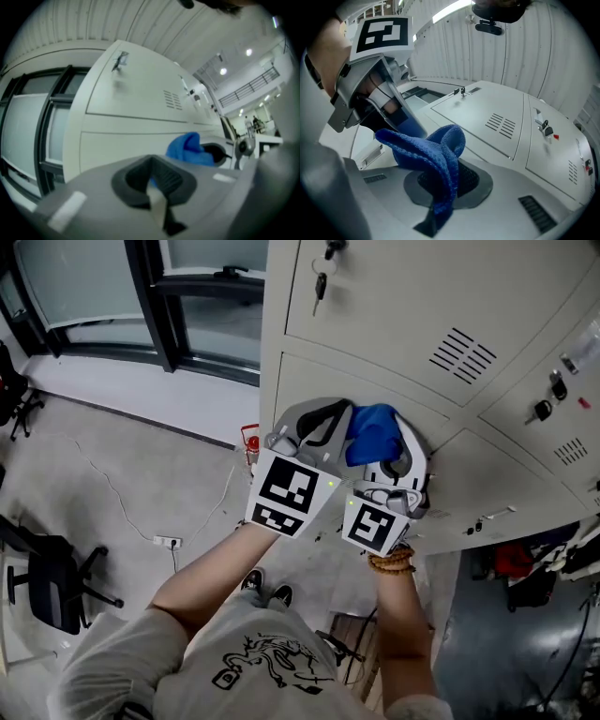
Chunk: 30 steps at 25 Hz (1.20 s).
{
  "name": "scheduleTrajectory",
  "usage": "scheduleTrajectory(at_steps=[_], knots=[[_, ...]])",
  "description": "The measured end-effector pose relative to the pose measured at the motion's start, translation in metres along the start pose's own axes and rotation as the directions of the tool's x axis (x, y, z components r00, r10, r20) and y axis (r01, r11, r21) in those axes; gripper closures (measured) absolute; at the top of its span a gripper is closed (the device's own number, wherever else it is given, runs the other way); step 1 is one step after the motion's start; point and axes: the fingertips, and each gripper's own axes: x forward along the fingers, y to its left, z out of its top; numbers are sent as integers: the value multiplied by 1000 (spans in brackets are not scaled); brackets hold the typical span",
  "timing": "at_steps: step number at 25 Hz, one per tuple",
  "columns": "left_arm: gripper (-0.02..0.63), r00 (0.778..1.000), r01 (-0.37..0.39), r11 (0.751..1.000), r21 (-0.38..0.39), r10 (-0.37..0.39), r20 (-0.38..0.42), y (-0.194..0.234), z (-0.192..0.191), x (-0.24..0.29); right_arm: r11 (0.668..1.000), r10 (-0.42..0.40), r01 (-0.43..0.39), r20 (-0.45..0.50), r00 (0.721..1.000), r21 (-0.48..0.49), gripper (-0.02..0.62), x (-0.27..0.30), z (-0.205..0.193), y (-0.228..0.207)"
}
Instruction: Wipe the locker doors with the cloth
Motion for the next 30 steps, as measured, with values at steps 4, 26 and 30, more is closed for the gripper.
scheduleTrajectory(at_steps=[4, 26, 30], knots=[[603, 998, 17, 999, -32, -19, -62, -13, -35, 3, 999, 42, -41, -51, 998, 18, 566, -15, -29, 27], [603, 948, 22, 987, -158, -71, -311, -56, -244, 1, 967, 246, -254, -219, 944, -9, 566, -81, -197, 204], [603, 948, 30, 987, -159, -79, -308, -64, -240, 3, 960, 259, -277, -257, 931, -36, 566, -90, -212, 195]])
